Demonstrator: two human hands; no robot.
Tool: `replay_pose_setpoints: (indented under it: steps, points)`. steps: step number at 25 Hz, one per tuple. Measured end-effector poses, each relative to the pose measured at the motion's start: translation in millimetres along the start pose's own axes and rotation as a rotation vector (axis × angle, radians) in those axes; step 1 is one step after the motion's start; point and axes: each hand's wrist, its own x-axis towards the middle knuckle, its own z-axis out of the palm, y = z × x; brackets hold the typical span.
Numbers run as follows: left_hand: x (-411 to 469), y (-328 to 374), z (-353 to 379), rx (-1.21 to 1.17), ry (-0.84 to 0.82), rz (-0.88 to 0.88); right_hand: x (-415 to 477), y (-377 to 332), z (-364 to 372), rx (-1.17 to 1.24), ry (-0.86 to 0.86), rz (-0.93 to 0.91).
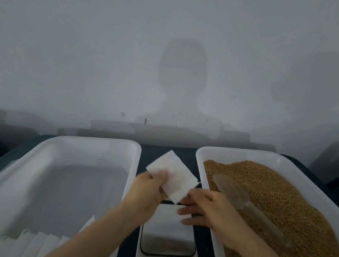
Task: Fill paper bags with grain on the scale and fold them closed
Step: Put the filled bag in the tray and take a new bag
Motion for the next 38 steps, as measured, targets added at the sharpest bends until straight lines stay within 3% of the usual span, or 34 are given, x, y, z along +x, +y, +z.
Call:
replay_pose_setpoints:
  steps: [2,7,10,12,13,16,19,23,30,34,38]
  points:
    - [-14.3,-9.7,-2.7,-0.047,-0.064,-0.024,-0.3,-1.1,5.6,0.139,-0.072,0.059]
    - [-27.3,-21.5,-6.4,0.115,0.046,-0.038,-1.5,-1.3,1.9,0.005,0.11,-0.038]
    - [-34.2,-25.3,-3.7,0.639,0.205,0.253,-5.7,0.4,0.1,-0.165,0.127,-0.083]
    - [-38.7,-25.9,-1.7,0.883,0.175,0.481,-8.1,0.9,1.7,-0.297,0.124,-0.12]
    - [-40.3,-25.5,0.5,0.93,0.12,0.481,-8.6,1.3,2.9,-0.346,0.121,-0.147]
    - [-39.3,-27.3,7.4,0.882,-0.029,0.284,-7.1,3.1,5.3,-0.434,0.122,-0.209]
    - [-34.3,-23.9,17.4,0.708,-0.065,0.152,-4.3,3.5,5.3,-0.503,0.138,-0.245]
    - [-30.1,-13.7,12.7,0.617,-0.072,0.009,-4.4,3.3,8.7,-0.483,0.077,-0.247]
    - [-28.0,-15.3,-5.3,0.45,-0.258,-0.247,-7.0,3.0,9.5,-0.428,0.019,-0.274]
    - [-26.1,-15.2,-5.9,0.421,-0.198,-0.22,-7.0,2.6,7.8,-0.458,0.032,-0.316]
    - [-25.5,-19.7,-5.8,0.687,0.02,0.07,-6.6,6.1,5.2,-0.568,0.189,-0.419]
